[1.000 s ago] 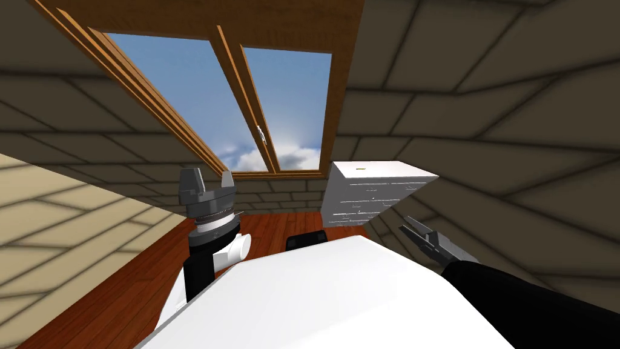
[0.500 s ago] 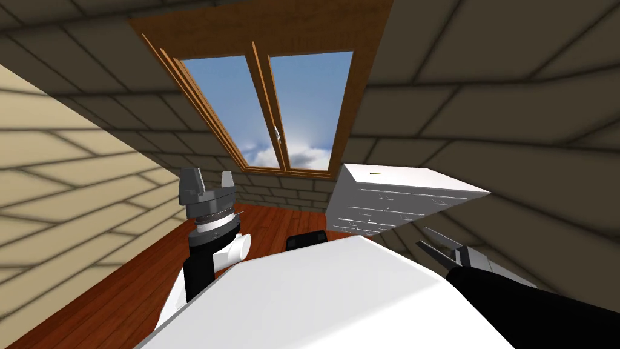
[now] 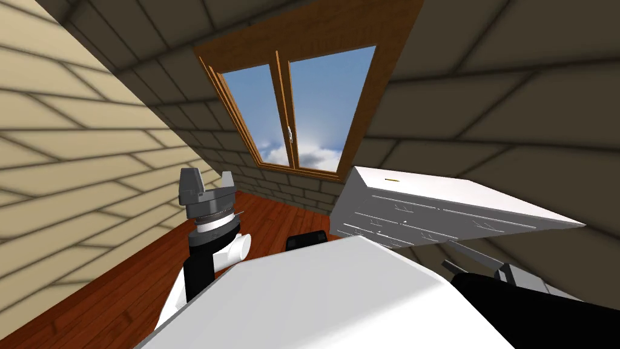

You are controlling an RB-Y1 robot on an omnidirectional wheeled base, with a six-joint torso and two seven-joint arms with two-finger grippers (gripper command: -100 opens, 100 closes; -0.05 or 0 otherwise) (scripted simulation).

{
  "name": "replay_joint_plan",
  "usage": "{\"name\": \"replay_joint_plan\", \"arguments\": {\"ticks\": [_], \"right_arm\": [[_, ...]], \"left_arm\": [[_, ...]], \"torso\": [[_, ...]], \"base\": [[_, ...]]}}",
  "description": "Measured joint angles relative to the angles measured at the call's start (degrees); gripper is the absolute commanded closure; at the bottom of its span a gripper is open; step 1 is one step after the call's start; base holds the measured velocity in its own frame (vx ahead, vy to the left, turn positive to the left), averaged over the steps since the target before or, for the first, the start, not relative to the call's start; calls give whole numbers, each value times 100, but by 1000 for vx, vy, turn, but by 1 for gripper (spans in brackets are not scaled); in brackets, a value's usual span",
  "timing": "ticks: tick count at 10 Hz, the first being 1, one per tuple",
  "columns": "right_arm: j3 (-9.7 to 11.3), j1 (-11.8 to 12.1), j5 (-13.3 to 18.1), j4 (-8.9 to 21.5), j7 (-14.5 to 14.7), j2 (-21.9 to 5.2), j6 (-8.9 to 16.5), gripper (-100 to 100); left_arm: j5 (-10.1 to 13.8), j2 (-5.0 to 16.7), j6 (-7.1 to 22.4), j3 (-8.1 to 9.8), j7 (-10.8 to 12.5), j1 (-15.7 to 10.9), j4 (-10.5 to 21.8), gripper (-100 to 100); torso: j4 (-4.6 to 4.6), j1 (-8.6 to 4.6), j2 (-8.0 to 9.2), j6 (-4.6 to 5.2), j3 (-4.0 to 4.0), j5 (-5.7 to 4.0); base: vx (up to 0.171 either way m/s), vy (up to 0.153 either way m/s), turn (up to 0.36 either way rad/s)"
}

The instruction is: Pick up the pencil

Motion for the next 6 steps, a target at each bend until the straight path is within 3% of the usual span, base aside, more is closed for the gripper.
{"name": "replay_joint_plan", "arguments": {"ticks": [6], "right_arm": [[-862, 868, 470, 121, 22, -184, -355, -100]], "left_arm": [[0, 0, 0, 1, 0, 2, 0, 0]], "torso": [[0, -12, -7, 7, -3, -4]], "base": [[-12, -48, 334]]}}
